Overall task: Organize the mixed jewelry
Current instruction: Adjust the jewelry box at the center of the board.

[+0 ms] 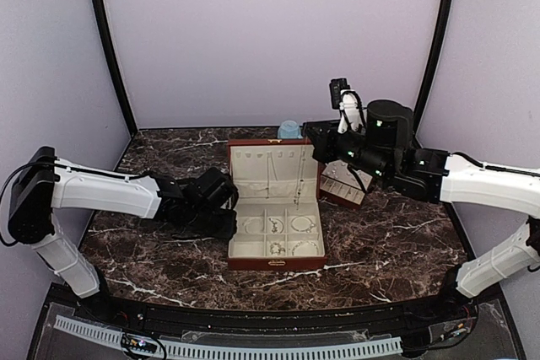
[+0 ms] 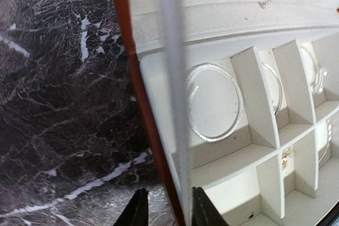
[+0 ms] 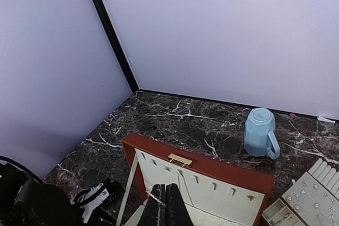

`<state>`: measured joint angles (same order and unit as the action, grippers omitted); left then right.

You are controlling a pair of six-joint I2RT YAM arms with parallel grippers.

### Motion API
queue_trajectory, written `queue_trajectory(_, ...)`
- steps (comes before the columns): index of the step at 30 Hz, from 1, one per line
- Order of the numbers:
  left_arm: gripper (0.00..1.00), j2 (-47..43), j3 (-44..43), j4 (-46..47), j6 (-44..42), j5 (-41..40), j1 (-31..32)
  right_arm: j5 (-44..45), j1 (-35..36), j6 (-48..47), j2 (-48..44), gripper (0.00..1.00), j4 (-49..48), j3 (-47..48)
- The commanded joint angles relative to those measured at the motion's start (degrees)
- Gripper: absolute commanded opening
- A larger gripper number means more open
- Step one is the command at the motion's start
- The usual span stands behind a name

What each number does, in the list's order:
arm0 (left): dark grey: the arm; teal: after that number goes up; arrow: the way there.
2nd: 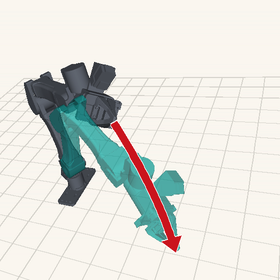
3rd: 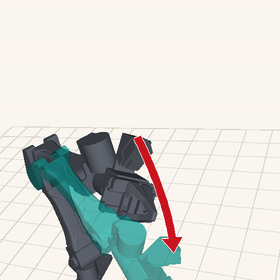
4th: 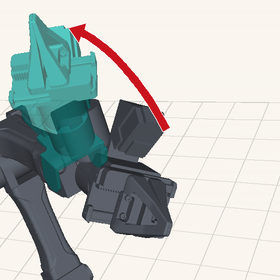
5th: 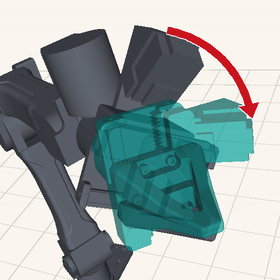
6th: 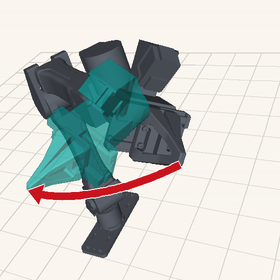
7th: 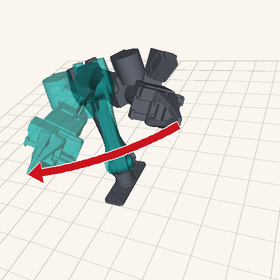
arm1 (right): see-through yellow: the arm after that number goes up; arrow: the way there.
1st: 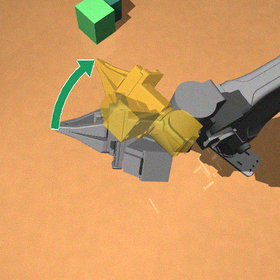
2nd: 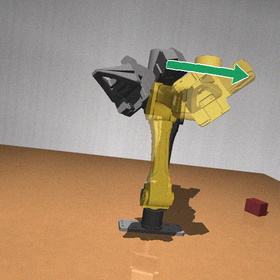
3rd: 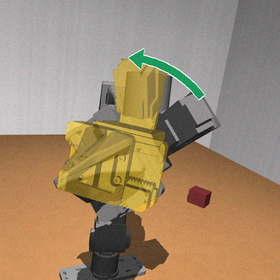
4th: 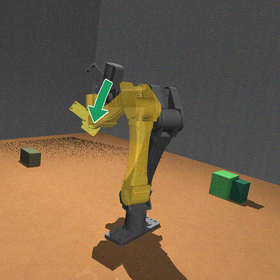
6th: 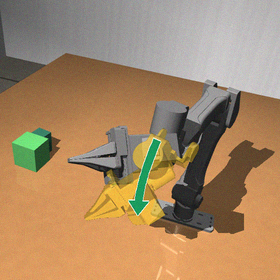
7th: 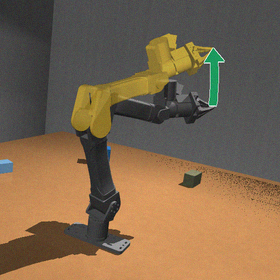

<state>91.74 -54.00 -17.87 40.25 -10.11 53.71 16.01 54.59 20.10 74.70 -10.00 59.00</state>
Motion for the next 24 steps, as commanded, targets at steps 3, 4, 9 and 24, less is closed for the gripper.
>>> queue_trajectory(3,0.52,-4.8,-2.6,-7.4,-11.1,-4.8,-0.2,-4.8,-0.4,-1.7,-4.6,0.0,-2.5,-1.2)
queue_trajectory(4,0.58,-5.5,-4.3,-7.7,-12.2,-5.4,-0.2,-5.1,-0.4,-1.9,-5.0,0.0,-2.3,-1.2)
queue_trajectory(9,0.66,-9.4,-6.3,-6.0,-22.9,-8.7,-0.2,-5.7,-0.4,-2.1,-6.2,0.0,-1.9,-2.0)
queue_trajectory(24,0.69,-11.9,1.3,21.4,-68.1,5.6,-0.9,-6.7,-0.4,-1.1,-8.1,0.0,-3.4,-4.7)
